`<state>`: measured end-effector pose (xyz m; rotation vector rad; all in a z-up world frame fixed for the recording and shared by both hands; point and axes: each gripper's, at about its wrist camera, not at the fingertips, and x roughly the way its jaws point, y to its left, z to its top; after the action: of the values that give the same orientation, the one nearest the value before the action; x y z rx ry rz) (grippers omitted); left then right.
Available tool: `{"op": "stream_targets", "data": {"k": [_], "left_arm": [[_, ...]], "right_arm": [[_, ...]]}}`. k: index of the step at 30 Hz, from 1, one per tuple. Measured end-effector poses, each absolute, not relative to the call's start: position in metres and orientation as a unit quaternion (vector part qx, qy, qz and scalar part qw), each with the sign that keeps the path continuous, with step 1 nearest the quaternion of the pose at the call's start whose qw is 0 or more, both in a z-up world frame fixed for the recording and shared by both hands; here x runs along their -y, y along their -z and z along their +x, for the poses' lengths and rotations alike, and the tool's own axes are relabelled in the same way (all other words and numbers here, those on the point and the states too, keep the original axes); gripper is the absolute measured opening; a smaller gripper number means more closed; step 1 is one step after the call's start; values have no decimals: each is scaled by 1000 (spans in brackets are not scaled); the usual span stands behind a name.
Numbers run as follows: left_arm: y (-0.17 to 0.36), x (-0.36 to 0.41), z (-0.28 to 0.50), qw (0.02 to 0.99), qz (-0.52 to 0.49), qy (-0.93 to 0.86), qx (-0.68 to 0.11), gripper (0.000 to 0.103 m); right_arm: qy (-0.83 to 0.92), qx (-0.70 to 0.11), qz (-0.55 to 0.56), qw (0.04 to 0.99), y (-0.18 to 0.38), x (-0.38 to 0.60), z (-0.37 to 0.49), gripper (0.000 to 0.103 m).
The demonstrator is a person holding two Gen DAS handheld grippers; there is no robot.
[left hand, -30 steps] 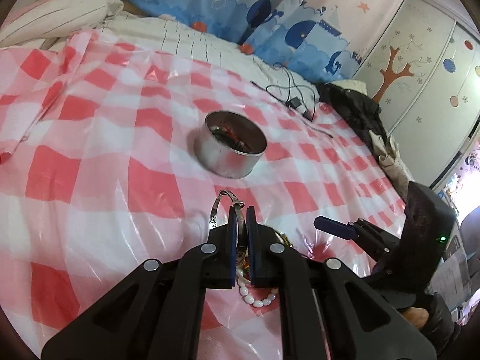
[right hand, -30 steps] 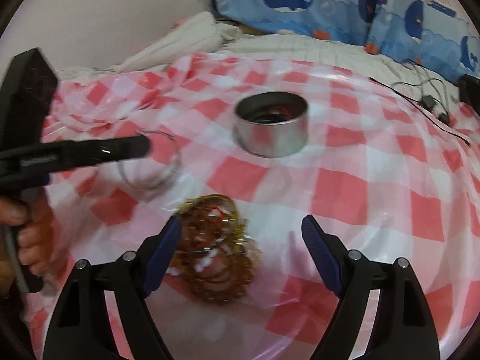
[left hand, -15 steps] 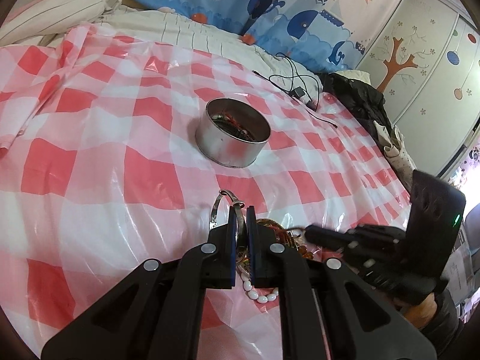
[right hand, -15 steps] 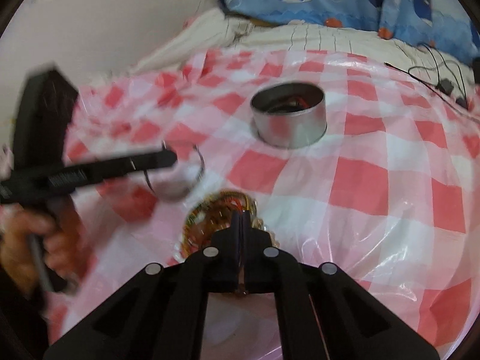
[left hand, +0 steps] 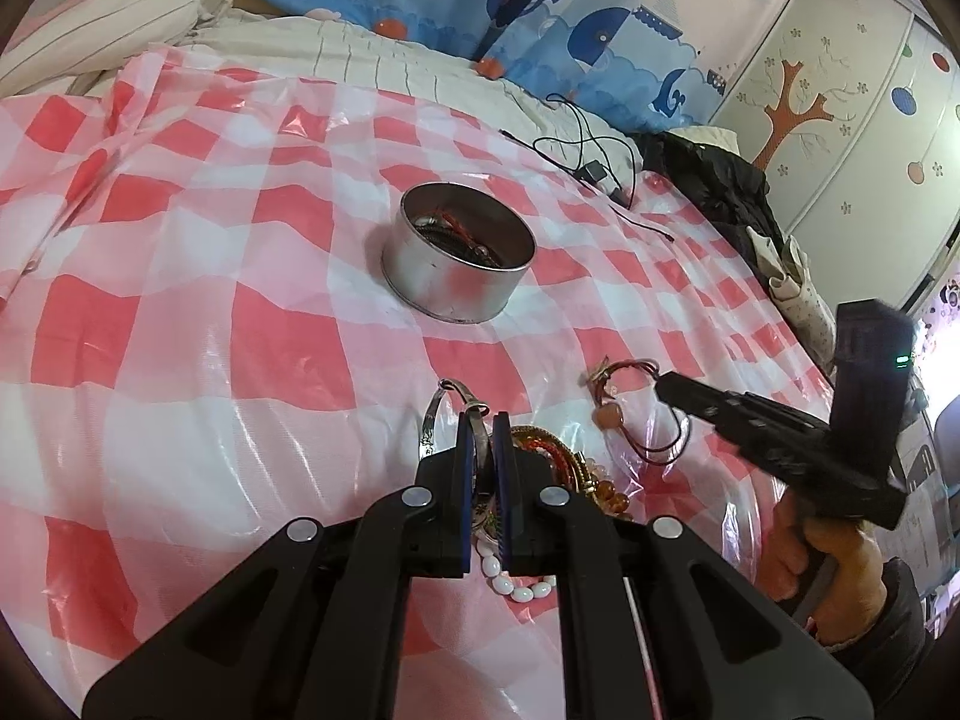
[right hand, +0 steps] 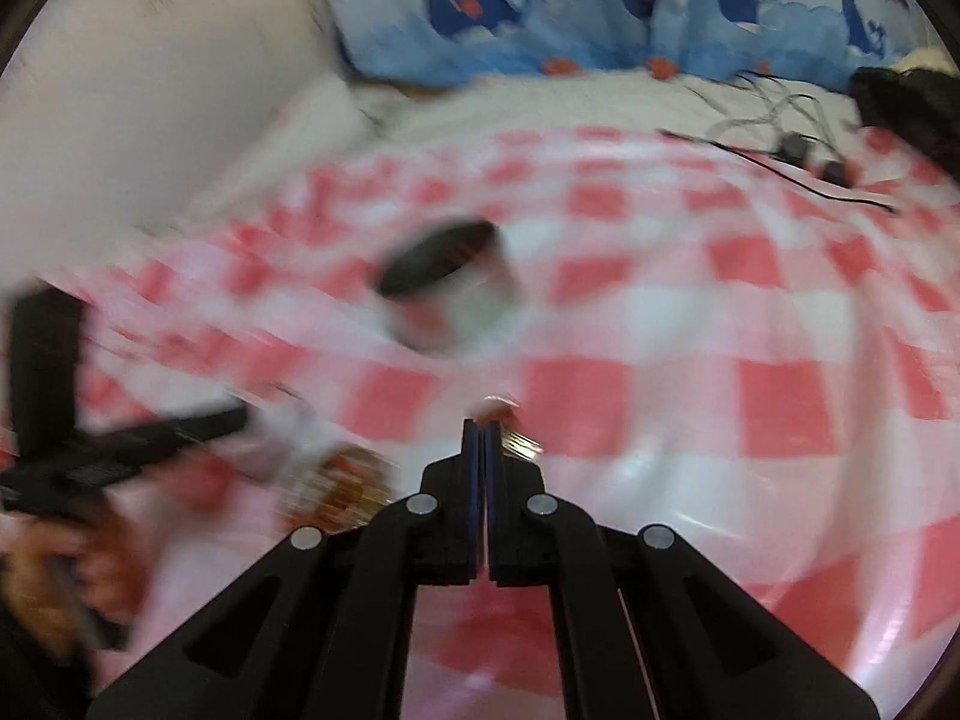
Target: Organize jewelry
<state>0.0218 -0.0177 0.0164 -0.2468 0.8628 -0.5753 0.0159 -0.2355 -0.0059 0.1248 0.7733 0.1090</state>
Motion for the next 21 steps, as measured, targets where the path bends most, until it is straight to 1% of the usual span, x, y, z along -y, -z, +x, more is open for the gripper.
{"op": "stream_targets", "data": {"k": [2, 3, 4, 5, 6, 8, 10, 11, 13, 14, 15, 16, 17, 18, 21], "left_arm": [[-16, 18, 21, 861, -118, 274, -411, 6], [-16, 18, 21, 861, -118, 274, -411, 6], [-16, 18, 21, 861, -118, 274, -412, 6], [-16, 19, 21, 861, -118, 273, -412, 6], [-16, 19, 21, 861, -118, 273, -412, 6], [-16, 19, 21, 861, -117, 274, -413, 6], [-15, 19, 21, 861, -117, 274, -413, 6], [-15, 19, 21, 861, -117, 274, -413, 6], [-15, 19, 21, 861, -115, 274, -414, 6], [-15, 20, 21, 861, -114, 274, -414, 6], [-14, 19, 21, 861, -114, 274, -414, 6], [-14, 20, 21, 861, -114, 274, -414, 6], [-14, 20, 21, 861, -114, 274, -414, 6], [-14, 20, 21, 861, -114, 274, -414, 6], [-14, 20, 21, 861, -114, 273, -413, 6]], "right_arm": [[-44, -388, 52, 919, 9, 237, 17, 3], [-39, -390, 46, 919, 10, 235, 18, 12], [-33, -390, 40, 919, 11, 234, 17, 41], [-30, -388, 33, 921, 12, 232, 16, 53], [-29, -384, 19, 923, 11, 228, 15, 58], [-25, -384, 7, 923, 13, 227, 13, 58], [-17, -394, 2, 919, 19, 227, 15, 63], [-17, -401, 1, 916, 22, 228, 17, 64], [-14, -422, -7, 907, 32, 228, 22, 64], [-15, -429, -13, 903, 36, 227, 23, 62], [-18, -431, -16, 902, 38, 226, 23, 48], [-21, -434, -13, 900, 38, 226, 23, 24], [-29, -436, -3, 899, 37, 227, 23, 12], [-39, -433, 13, 900, 35, 230, 22, 4], [-80, -416, 86, 901, 26, 240, 18, 4]]}}
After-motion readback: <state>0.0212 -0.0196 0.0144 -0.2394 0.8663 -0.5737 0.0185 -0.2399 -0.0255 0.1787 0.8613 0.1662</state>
